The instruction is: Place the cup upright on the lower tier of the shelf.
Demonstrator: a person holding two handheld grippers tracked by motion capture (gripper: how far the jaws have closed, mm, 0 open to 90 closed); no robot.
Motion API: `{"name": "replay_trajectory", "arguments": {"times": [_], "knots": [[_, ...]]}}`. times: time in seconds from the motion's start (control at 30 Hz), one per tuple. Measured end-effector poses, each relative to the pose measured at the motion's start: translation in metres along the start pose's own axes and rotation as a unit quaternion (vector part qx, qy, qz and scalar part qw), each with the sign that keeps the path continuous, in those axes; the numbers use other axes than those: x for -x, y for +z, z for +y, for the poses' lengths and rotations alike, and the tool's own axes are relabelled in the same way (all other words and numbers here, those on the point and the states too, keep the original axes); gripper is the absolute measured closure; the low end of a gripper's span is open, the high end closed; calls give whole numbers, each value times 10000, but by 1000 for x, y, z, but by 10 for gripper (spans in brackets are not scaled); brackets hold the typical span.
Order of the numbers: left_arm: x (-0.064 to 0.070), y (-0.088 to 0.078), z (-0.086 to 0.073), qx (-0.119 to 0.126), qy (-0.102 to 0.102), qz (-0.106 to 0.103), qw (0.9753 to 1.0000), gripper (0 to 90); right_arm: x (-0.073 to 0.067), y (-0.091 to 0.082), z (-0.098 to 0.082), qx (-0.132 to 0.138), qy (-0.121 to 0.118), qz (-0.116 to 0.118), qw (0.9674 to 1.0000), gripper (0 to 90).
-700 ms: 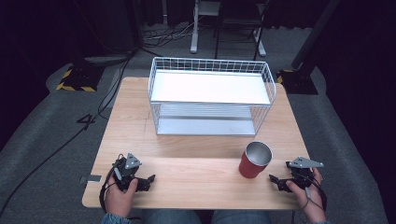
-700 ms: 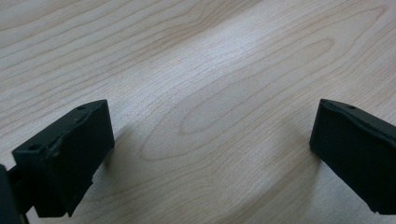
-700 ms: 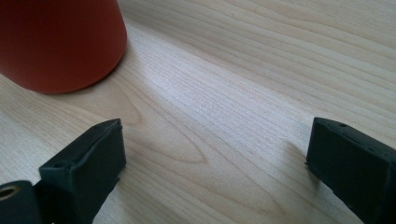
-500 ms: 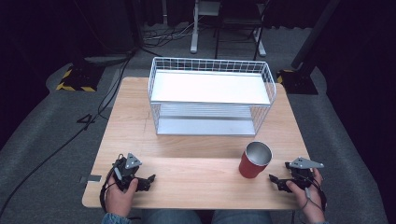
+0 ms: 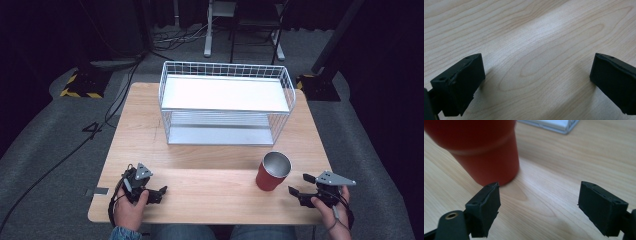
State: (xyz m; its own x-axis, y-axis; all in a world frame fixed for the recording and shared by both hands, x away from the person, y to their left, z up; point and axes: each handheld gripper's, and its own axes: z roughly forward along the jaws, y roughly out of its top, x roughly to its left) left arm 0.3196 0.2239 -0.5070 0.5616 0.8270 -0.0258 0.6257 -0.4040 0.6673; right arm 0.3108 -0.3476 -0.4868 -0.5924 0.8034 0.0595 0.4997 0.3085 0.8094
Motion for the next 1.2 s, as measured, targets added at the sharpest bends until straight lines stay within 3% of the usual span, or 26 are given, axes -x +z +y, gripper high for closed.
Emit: {"name": "replay_trajectory", "arguments": {"times": [0.03,0.07,0.1,0.37,0.43,0.63,0.87,1.1,1.2], "knots": [[0,1,1,-10,-5,-2,10000,1,-2,-4,1,241,2,112,9996,183],[0,1,1,-10,-5,-2,10000,1,-2,-4,1,241,2,112,9996,183],[0,3,3,-10,21,-7,10000,1,-5,-6,1,431,8,205,9989,178],[2,9,10,-20,66,-49,10000,1,-14,-10,-3,782,143,348,9962,169],[2,11,13,-29,85,-62,9999,1,-19,-9,-6,968,195,393,9943,168],[4,17,19,-15,130,-91,9999,1,-29,-8,-8,1239,125,301,9918,168],[5,19,22,-30,200,-102,9997,1,-37,-5,-7,1302,95,224,9912,158],[5,20,23,-19,201,-97,9997,1,-42,8,-5,1348,249,262,9902,158],[5,20,23,-21,220,-93,9997,1,-45,13,-3,1325,192,331,9904,158]]}}
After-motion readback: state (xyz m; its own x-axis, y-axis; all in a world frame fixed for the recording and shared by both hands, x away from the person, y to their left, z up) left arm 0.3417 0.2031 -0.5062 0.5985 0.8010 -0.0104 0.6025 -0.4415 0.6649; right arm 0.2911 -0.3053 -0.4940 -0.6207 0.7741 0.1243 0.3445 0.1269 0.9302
